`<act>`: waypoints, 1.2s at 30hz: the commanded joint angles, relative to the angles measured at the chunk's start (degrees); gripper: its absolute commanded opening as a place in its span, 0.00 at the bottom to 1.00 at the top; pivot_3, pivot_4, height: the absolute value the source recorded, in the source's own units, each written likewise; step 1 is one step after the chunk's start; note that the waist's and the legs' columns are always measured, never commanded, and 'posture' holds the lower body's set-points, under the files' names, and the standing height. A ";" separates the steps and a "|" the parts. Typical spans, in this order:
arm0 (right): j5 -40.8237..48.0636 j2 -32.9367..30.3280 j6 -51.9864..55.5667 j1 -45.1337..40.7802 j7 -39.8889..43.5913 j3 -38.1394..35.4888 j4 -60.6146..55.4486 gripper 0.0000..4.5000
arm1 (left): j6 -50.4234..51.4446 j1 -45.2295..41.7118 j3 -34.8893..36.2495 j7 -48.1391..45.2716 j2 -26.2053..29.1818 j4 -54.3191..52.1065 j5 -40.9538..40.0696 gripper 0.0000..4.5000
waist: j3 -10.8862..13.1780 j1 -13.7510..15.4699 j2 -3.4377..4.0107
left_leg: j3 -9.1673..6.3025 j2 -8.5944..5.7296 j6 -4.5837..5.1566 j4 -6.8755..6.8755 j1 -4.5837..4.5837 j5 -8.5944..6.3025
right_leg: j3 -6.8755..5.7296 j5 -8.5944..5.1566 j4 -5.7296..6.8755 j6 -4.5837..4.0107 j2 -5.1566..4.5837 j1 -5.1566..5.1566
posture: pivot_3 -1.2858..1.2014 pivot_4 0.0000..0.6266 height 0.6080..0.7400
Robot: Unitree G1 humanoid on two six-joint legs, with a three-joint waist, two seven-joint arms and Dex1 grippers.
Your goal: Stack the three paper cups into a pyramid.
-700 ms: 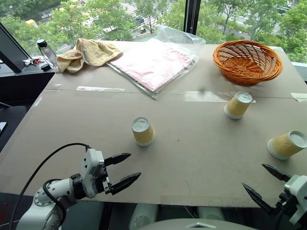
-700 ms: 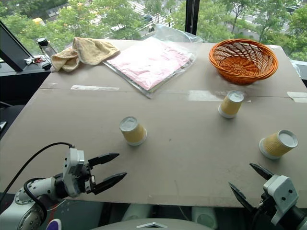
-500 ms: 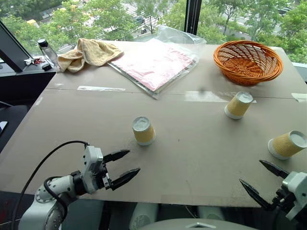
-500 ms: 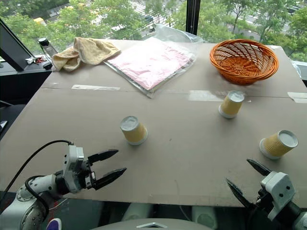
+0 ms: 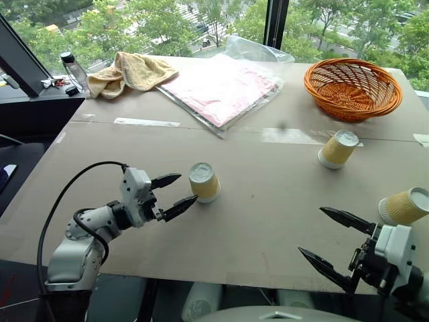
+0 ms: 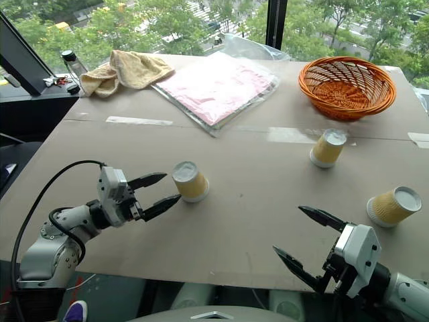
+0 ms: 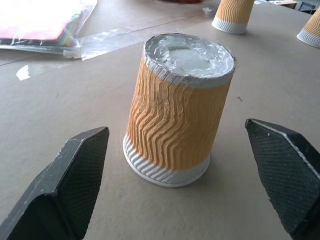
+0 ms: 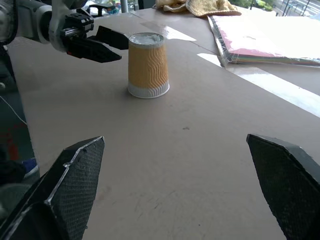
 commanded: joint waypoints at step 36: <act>-8.75 8.24 -9.26 10.74 -6.63 4.04 -3.21 1.00 | -6.51 -28.46 -20.16 -6.34 -14.61 19.42 12.14 0.99 | -0.04 -0.41 -0.05 | 0.00 0.07 0.00 0.09 0.05 0.00 | 0.09 0.18 0.07 0.15 0.21 0.04 | 0.52 0.24 1.00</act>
